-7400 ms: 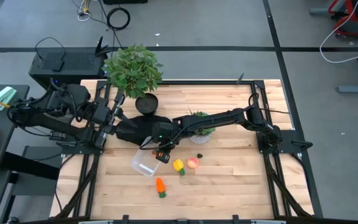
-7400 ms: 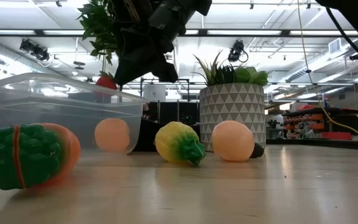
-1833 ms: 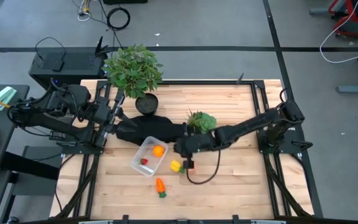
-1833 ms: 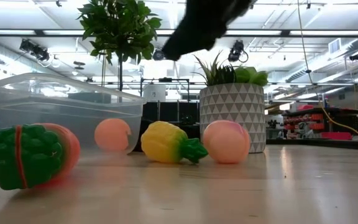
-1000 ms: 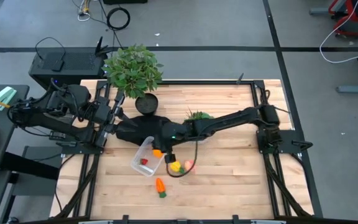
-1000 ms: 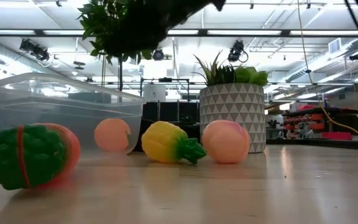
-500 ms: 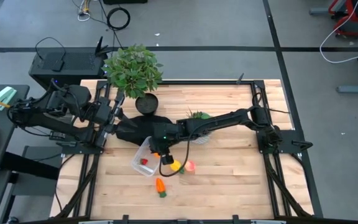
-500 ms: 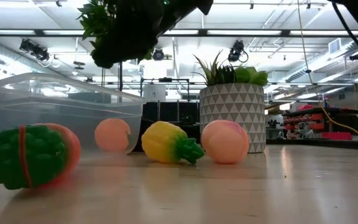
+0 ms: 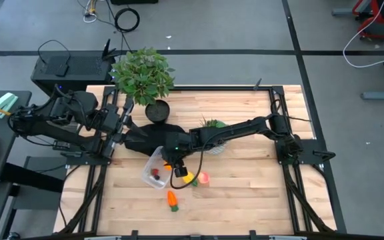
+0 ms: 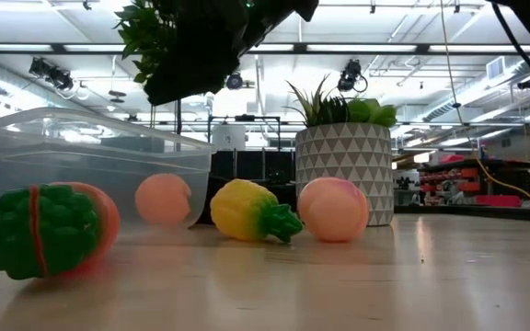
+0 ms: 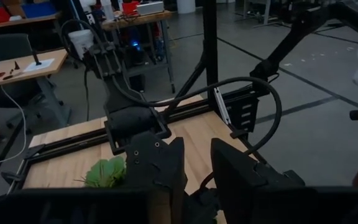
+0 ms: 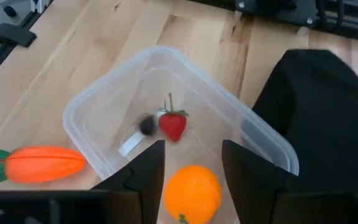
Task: Pick and placing Produce into tupperware
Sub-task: Put the carrot into the transparent bin
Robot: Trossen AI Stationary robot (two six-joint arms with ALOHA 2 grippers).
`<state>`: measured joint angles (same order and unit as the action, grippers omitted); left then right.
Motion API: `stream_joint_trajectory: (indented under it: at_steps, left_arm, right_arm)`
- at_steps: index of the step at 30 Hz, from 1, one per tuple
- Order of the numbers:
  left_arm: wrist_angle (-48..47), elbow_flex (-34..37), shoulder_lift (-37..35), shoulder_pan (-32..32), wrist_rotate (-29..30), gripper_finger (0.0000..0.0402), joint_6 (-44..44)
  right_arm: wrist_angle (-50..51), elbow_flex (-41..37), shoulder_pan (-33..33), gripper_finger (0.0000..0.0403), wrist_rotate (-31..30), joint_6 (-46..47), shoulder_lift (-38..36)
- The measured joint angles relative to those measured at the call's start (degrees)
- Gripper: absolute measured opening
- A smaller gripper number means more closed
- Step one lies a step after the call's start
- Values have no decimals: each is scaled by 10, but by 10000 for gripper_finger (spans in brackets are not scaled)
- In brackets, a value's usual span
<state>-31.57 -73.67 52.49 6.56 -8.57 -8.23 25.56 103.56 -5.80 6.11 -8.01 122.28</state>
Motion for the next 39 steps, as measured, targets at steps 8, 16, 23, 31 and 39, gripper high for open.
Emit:
stream_joint_trajectory:
  at_steps: [8, 16, 23, 31, 39]
  left_arm:
    - [0, 0, 0, 0, 0, 83, -13]
    - [1, 0, 0, 0, 0, 92, -30]
    - [-4, 0, 1, 0, -6, 94, -39]
    - [-33, 0, 42, 4, -88, 97, -79]
    - [-66, 1, 145, 79, -88, 108, -210]
  right_arm:
    - [138, -1, -19, 140, 0, 25, -57]
    - [271, -45, -91, 118, 0, 109, -125]
    - [186, -258, -172, 119, -27, 362, -211]
    - [77, -435, -250, 118, -88, 635, -295]
    - [78, -476, -292, 117, -157, 693, -348]
